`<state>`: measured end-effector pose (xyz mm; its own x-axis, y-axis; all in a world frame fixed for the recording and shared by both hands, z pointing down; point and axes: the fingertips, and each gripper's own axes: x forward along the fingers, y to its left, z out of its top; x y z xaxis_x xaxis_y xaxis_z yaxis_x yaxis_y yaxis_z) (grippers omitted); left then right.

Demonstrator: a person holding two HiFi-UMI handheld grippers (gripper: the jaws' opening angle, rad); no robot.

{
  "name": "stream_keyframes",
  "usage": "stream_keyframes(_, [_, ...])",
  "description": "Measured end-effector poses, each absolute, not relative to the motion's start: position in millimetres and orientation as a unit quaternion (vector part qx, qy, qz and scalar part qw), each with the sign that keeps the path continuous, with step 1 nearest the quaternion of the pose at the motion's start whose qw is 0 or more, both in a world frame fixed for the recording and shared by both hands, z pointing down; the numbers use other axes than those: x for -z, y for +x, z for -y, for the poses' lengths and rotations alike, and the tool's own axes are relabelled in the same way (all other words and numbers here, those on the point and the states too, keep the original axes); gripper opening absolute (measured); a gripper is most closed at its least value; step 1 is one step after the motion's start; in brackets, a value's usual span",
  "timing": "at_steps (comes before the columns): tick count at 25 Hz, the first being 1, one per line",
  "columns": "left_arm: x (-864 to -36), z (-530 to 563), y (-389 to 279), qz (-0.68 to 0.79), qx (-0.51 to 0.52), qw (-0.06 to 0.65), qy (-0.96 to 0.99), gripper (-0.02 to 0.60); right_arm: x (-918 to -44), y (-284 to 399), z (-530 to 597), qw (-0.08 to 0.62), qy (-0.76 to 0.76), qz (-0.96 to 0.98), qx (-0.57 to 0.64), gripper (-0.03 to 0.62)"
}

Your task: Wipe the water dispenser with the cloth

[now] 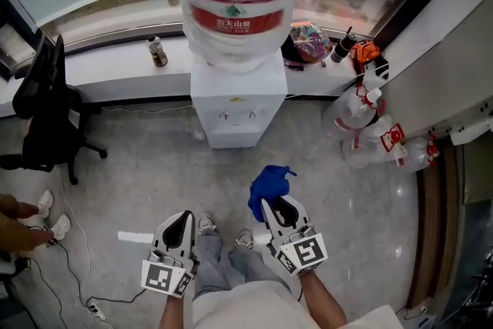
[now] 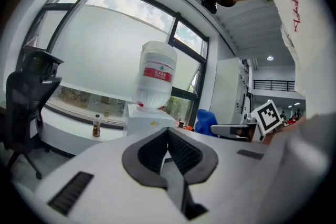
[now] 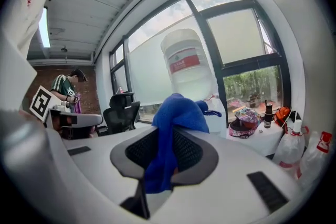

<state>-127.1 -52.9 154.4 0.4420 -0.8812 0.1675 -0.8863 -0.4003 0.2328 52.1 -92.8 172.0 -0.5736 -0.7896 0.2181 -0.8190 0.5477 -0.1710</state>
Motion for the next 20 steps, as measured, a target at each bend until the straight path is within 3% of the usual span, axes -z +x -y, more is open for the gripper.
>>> stream_keyframes(6, [-186, 77, -145, 0.538, -0.002, 0.071, 0.840, 0.011, -224, 41, 120, 0.049, 0.474, 0.872, -0.114, 0.089])
stream_keyframes(20, [-423, 168, -243, 0.583, -0.003, 0.034, 0.812, 0.011, -468, 3, 203, 0.063, 0.468, 0.879, -0.058, 0.089])
